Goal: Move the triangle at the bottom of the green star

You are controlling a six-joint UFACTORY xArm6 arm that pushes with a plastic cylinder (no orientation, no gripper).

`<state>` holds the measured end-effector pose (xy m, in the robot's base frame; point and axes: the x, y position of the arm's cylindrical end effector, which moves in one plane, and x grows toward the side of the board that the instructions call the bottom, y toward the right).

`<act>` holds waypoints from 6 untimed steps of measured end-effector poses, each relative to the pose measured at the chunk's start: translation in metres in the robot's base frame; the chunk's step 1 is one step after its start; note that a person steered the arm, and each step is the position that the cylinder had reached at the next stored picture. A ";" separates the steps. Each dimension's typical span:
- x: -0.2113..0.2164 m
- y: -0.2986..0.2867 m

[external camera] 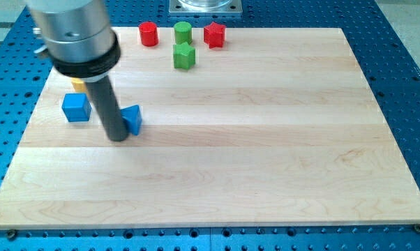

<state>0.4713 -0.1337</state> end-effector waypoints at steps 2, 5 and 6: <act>-0.042 0.044; -0.057 0.069; -0.084 0.070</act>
